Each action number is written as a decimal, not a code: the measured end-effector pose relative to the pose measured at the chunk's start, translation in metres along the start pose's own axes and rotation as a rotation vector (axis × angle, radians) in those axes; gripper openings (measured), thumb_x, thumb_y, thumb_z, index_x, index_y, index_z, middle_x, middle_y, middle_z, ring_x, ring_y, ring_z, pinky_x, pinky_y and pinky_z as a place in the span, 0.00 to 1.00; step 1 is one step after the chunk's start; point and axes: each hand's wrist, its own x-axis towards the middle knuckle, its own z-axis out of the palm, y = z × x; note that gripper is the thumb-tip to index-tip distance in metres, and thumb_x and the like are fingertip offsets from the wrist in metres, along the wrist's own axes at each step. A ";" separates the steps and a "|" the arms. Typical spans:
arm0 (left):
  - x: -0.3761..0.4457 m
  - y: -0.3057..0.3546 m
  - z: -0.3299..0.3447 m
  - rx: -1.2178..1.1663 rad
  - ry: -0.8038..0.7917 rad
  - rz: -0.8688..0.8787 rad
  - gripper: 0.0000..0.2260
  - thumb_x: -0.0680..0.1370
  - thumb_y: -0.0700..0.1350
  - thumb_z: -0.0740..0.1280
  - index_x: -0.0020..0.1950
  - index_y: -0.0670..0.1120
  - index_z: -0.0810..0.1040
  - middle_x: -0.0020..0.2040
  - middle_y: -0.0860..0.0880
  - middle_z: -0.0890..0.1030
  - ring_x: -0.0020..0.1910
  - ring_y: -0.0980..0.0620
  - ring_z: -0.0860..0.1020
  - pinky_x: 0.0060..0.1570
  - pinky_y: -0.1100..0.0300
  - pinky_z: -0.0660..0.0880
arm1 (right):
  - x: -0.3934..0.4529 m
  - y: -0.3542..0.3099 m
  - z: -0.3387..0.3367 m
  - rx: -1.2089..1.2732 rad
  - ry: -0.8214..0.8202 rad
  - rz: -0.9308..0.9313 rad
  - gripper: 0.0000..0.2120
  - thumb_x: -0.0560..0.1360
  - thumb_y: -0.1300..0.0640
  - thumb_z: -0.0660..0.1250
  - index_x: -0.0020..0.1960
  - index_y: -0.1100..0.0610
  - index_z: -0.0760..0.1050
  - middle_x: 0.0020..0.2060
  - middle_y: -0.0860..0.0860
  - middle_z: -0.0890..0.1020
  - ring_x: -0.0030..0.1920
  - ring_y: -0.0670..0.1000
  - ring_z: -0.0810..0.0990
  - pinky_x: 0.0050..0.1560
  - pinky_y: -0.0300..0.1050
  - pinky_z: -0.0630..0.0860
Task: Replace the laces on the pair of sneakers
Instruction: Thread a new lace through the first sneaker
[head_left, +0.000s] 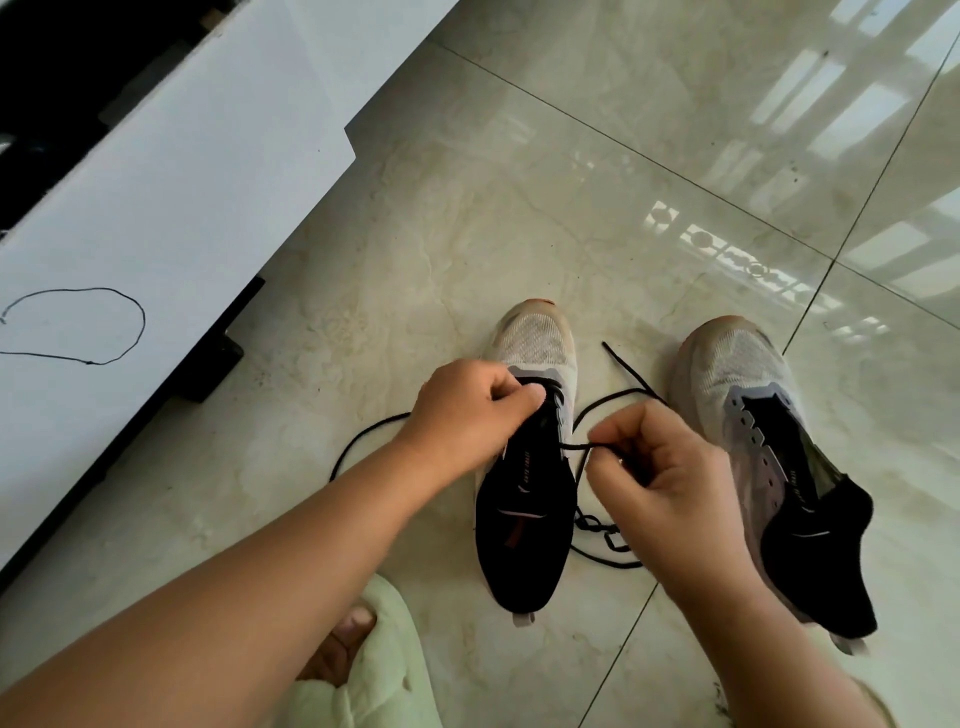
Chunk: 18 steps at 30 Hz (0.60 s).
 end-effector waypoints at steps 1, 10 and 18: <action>-0.002 0.002 -0.003 -0.099 -0.019 -0.051 0.13 0.75 0.50 0.67 0.31 0.47 0.78 0.22 0.57 0.72 0.24 0.62 0.68 0.31 0.69 0.67 | -0.001 0.001 0.002 -0.012 -0.024 0.003 0.10 0.69 0.68 0.67 0.38 0.53 0.75 0.28 0.50 0.77 0.23 0.46 0.68 0.25 0.40 0.67; -0.010 0.013 -0.014 -0.125 -0.191 -0.057 0.12 0.77 0.51 0.64 0.40 0.48 0.82 0.27 0.60 0.78 0.26 0.61 0.73 0.32 0.73 0.69 | -0.004 0.008 0.023 -0.221 0.028 -0.167 0.07 0.67 0.68 0.72 0.36 0.58 0.77 0.31 0.45 0.75 0.35 0.46 0.74 0.32 0.33 0.69; -0.008 0.011 -0.009 0.644 -0.263 0.259 0.18 0.80 0.56 0.53 0.57 0.52 0.80 0.64 0.61 0.72 0.60 0.54 0.65 0.61 0.56 0.57 | -0.001 0.013 0.033 -0.234 0.134 -0.104 0.08 0.68 0.64 0.72 0.34 0.56 0.75 0.30 0.44 0.75 0.35 0.45 0.74 0.31 0.30 0.67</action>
